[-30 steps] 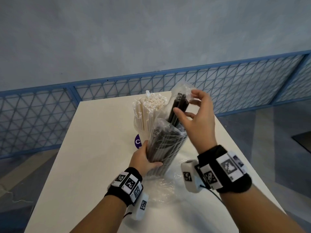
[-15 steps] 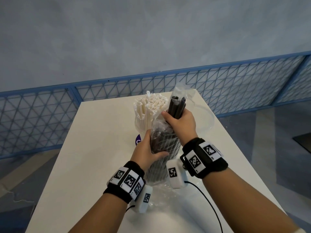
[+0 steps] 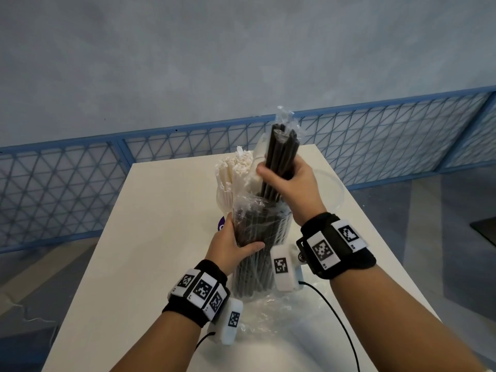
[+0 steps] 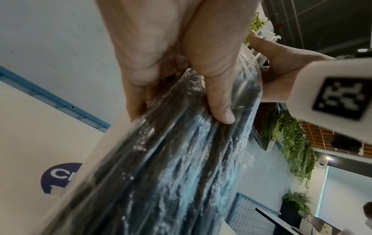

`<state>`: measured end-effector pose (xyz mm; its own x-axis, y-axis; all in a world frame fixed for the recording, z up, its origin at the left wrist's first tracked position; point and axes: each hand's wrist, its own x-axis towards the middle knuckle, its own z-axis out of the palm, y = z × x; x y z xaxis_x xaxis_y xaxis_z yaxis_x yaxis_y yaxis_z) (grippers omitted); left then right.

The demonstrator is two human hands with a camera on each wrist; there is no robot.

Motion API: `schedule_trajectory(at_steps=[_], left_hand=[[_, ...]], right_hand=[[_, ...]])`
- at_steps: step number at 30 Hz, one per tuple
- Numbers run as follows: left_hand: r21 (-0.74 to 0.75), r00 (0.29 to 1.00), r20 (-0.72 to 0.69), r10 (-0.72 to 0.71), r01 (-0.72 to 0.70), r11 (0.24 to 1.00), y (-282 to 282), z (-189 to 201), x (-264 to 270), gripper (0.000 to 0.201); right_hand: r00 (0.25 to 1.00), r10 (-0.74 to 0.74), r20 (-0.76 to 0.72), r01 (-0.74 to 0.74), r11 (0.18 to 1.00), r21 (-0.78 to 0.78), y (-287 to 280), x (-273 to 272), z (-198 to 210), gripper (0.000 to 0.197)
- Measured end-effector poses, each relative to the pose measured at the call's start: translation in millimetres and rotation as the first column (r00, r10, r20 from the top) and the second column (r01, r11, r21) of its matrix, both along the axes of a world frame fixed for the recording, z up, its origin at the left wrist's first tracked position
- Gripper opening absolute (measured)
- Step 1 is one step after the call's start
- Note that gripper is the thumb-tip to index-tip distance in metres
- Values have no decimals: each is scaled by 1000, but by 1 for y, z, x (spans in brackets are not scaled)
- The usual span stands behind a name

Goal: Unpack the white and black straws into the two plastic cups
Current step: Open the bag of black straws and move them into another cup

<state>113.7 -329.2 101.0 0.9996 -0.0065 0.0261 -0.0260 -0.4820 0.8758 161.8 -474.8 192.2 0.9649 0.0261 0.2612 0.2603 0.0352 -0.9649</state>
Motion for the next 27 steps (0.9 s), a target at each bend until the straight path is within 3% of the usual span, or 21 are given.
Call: schedule_trajectory(at_steps=[4, 11, 15, 17, 23, 27], left_hand=[[-7, 1000, 6, 0, 0, 1000, -2, 3, 1, 80], [43, 1000, -8, -13, 14, 999, -5, 4, 3, 78], [31, 1000, -6, 6, -6, 1000, -1, 2, 0, 77], [-4, 999, -21, 28, -28, 1000, 1, 2, -2, 76], [-37, 999, -19, 51, -51, 998, 1, 5, -8, 71], [-10, 999, -14, 50, -50, 999, 1, 6, -9, 71]], right_hand=[[995, -96, -35, 87, 978, -189, 4, 1, -11, 24], [970, -239, -39, 241, 932, 269, -10, 10, 23, 8], [963, -251, -104, 263, 771, 580, -36, 25, 37, 8], [951, -231, -206, 309, 691, 653, -50, 34, 38, 14], [884, -200, -424, 451, 604, 657, -81, 50, 17, 29], [806, -392, -443, 586, 634, 505, -96, 56, 12, 30]])
